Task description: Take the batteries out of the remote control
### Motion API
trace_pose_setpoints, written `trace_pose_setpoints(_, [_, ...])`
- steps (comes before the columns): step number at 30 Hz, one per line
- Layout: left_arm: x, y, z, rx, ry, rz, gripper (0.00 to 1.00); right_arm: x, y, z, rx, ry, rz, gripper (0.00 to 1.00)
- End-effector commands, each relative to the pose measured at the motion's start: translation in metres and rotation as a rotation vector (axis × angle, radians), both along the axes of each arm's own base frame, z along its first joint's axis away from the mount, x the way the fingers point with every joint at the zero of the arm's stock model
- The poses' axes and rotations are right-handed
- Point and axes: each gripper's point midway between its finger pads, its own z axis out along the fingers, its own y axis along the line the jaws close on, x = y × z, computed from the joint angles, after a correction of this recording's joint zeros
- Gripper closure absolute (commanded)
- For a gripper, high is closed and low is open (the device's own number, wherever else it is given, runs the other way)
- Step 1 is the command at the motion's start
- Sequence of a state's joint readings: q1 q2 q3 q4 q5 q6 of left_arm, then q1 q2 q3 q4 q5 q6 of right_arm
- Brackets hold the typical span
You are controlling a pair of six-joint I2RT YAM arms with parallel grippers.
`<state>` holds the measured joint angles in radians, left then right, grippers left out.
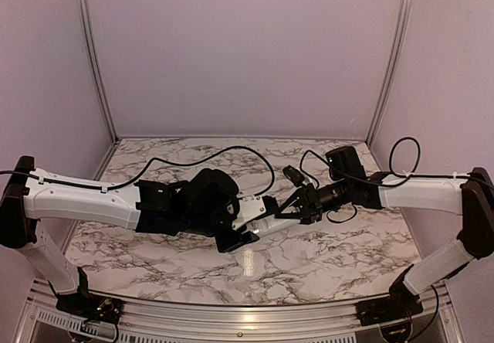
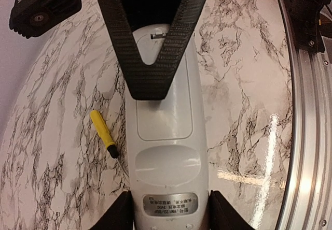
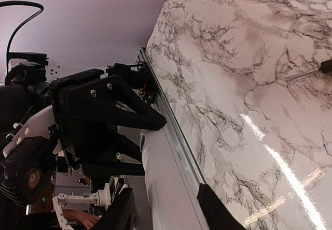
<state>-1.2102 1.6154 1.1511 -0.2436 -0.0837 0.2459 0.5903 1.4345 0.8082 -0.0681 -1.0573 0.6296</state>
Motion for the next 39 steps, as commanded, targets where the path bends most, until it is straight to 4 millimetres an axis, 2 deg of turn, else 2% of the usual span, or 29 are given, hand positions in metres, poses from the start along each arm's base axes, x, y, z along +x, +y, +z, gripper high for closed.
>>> trace_pose_setpoints(1, [0.000,-0.004,0.021,-0.061,-0.014,0.007,0.56,0.001,0.009,0.020,0.038,-0.049,0.041,0.66])
trace_pose_setpoints(6, [0.001,-0.004,0.022,-0.062,-0.017,0.013,0.55,-0.001,0.008,0.017,0.028,-0.047,0.059,0.87])
trace_pose_setpoints(8, [0.002,-0.004,0.023,-0.066,-0.018,0.023,0.49,-0.001,0.008,0.019,0.026,-0.050,0.060,0.93])
trace_pose_setpoints(15, [0.008,0.005,0.030,-0.088,-0.015,0.091,0.04,0.003,0.008,0.029,0.025,-0.084,0.037,0.97])
trace_pose_setpoints(16, [0.009,0.007,0.034,-0.099,-0.018,0.103,0.01,0.006,0.008,0.032,0.020,-0.100,0.025,0.97])
trace_pose_setpoints(22, [0.016,0.022,0.054,-0.158,-0.030,0.193,0.01,0.023,0.012,0.048,0.010,-0.174,-0.028,0.98])
trace_pose_setpoints(28, [0.026,0.037,0.070,-0.215,0.038,0.277,0.01,0.044,0.012,0.067,0.007,-0.244,-0.095,0.99])
trace_pose_setpoints(33, [0.046,0.058,0.083,-0.334,0.216,0.372,0.01,0.062,0.001,0.083,0.015,-0.286,-0.181,0.99])
trace_pose_setpoints(36, [0.060,0.073,0.085,-0.391,0.341,0.425,0.01,0.069,-0.004,0.092,0.030,-0.305,-0.220,1.00])
trace_pose_setpoints(39, [0.067,0.083,0.085,-0.413,0.391,0.454,0.01,0.073,-0.006,0.098,0.042,-0.314,-0.245,1.00])
